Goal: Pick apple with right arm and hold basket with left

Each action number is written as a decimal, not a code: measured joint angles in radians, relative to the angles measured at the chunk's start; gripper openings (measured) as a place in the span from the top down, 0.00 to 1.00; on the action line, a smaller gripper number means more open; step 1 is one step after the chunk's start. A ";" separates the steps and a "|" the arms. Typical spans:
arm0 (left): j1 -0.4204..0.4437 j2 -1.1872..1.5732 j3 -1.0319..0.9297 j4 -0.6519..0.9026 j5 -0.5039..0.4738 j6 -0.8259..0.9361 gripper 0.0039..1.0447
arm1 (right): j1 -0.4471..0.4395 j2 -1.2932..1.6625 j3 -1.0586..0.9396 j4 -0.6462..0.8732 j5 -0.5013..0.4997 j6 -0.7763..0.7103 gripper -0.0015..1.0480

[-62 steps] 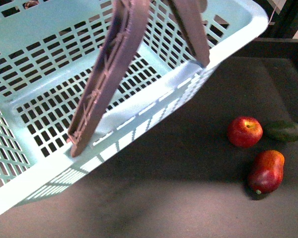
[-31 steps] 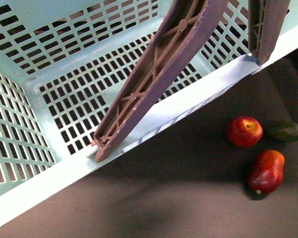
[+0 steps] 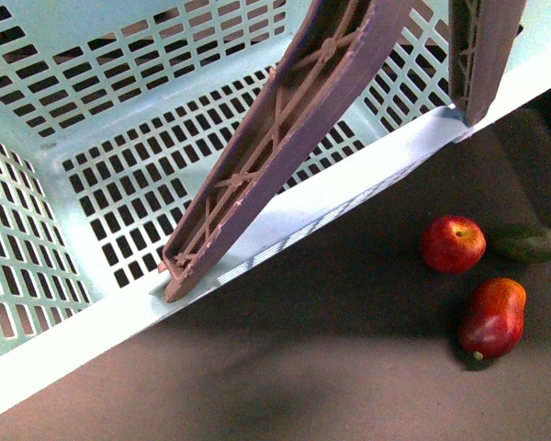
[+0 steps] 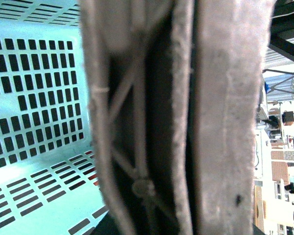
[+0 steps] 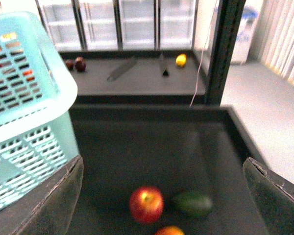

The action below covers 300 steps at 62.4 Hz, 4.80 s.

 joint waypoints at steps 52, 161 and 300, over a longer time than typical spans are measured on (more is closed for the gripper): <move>0.000 -0.001 0.000 0.000 -0.004 0.005 0.86 | -0.116 1.764 0.460 0.676 -0.055 -0.258 0.08; 0.000 -0.001 0.000 0.000 -0.003 0.005 0.86 | 0.063 2.443 1.108 0.433 0.076 -0.201 0.24; 0.000 0.001 0.000 -0.004 -0.005 0.005 0.86 | 0.382 1.256 0.678 0.464 0.139 -0.054 0.08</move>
